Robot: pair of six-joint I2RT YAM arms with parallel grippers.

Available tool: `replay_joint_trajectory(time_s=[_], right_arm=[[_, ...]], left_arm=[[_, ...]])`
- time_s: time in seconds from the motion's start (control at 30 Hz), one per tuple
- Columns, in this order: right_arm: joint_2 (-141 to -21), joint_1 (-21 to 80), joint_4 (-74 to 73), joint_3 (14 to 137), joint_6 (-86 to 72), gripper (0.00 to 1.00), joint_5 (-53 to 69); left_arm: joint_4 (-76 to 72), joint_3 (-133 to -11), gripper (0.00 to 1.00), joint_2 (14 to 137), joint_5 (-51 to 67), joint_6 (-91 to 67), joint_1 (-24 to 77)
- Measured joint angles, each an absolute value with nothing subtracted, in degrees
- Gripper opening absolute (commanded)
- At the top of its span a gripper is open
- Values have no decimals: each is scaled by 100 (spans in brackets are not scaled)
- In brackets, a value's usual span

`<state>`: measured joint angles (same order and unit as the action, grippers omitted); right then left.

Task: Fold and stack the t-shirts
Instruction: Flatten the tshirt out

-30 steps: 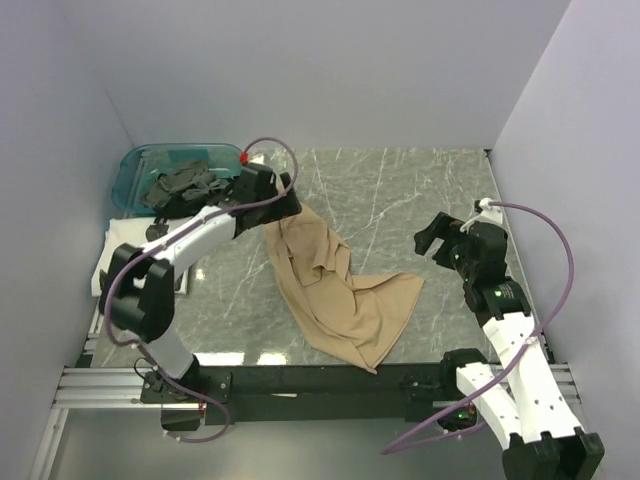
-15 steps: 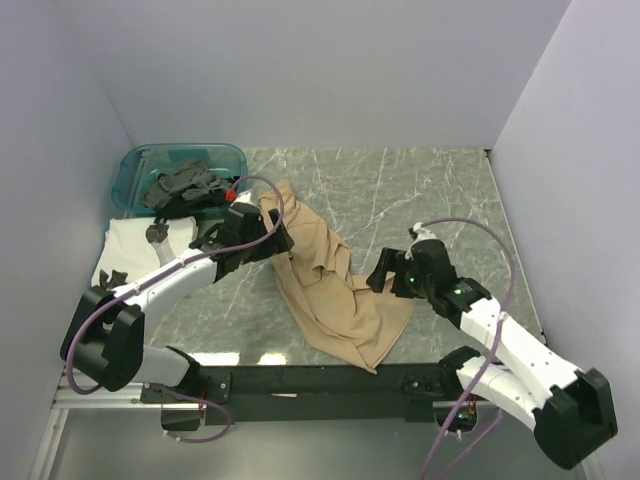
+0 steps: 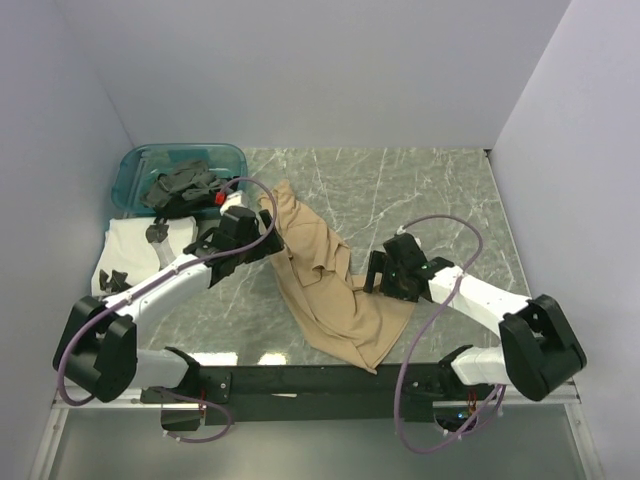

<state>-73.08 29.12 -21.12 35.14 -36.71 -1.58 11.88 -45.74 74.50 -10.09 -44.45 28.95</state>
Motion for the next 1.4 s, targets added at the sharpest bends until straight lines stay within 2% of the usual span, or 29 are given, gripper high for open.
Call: replay_joint_trajectory(time_s=[0.23,0.53,0.63,0.8,0.83,0.87,1.03,1.13,1.17,1.27,1.4], right_arm=[[-7773,2528,-2093,3771,-3667,98,-381],[-8276,1879,-1914,4150,-3461,98,-237],[-8471,1619,-1839,4327,-3361,98,-183],[-8753,1352,-1844,4613,-3186,98,-172],[-8788,1328,-1846,4654,-3162,98,-174],[-8814,1304,-1848,4694,-3144,98,-176],[-8814,1269,-1865,4790,-3094,98,-200],[-8700,1258,-1914,4790,-3081,98,-233],[-8626,1256,-1933,4790,-3079,98,-250],[-8401,1247,-1988,4790,-3081,98,-281],[-8051,1216,-2106,4790,-3105,98,-388]], left_arm=[[1282,-5380,99,8206,-1127,-4359,2803],[1444,-7896,99,10392,-895,-3931,2364],[1509,-8646,96,11069,-751,-3795,2224],[1809,-9708,83,11985,-694,-3588,2099],[1844,-9845,81,12099,-679,-3555,2095],[1859,-9970,75,12221,-639,-3522,2091],[2051,-10267,68,12545,-563,-3422,2091],[2152,-10267,54,12562,-541,-3393,2075],[2150,-10267,39,12562,-517,-3378,2069],[2121,-10267,1,12562,-410,-3352,2053],[1979,-10171,1,12536,-333,-3310,2032]])
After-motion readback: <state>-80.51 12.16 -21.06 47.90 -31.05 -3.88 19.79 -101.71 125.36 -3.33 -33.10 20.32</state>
